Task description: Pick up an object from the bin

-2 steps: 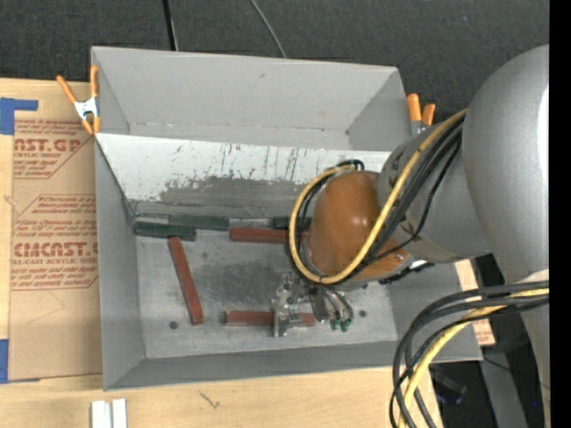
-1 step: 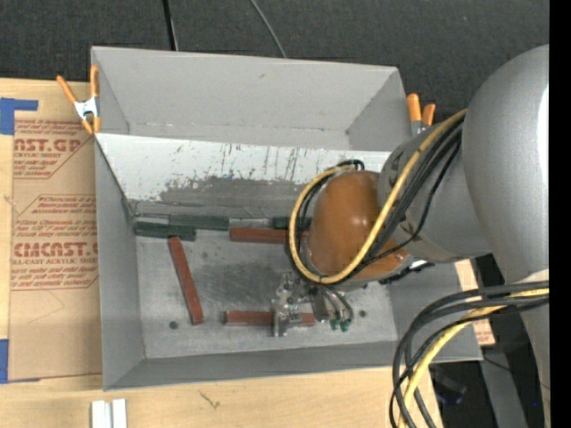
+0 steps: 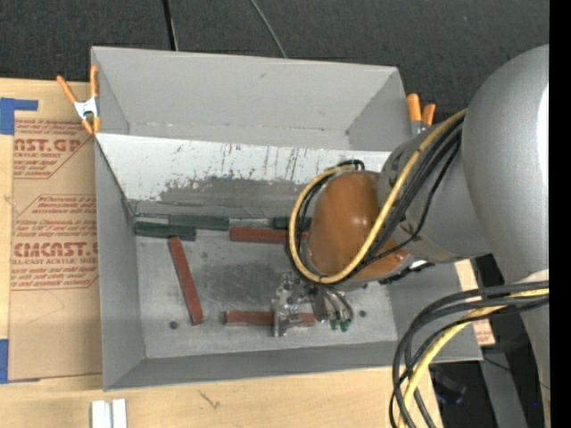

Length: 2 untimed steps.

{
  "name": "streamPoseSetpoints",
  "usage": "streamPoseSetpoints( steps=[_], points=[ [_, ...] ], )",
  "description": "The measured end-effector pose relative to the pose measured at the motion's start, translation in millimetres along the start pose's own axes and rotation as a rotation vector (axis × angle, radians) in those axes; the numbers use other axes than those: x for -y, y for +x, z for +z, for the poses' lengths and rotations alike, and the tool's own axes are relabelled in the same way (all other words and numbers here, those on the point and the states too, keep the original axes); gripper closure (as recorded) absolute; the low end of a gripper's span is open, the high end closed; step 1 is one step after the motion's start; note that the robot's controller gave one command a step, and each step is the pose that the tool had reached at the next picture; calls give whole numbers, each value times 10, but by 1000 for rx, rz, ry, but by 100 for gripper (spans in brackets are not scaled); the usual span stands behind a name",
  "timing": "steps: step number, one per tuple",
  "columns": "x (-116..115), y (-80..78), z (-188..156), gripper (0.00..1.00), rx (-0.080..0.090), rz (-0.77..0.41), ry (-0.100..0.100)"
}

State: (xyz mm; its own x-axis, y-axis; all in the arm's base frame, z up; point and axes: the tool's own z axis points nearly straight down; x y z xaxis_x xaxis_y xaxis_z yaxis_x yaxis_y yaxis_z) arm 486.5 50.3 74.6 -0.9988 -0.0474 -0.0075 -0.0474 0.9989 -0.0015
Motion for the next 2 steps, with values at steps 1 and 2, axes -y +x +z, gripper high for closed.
streamPoseSetpoints(
  steps=[1,2],
  points=[
    [0,0,0,100,0,0,0],
    [-29,49,-1577,100,-5,68,-2]
  ],
)
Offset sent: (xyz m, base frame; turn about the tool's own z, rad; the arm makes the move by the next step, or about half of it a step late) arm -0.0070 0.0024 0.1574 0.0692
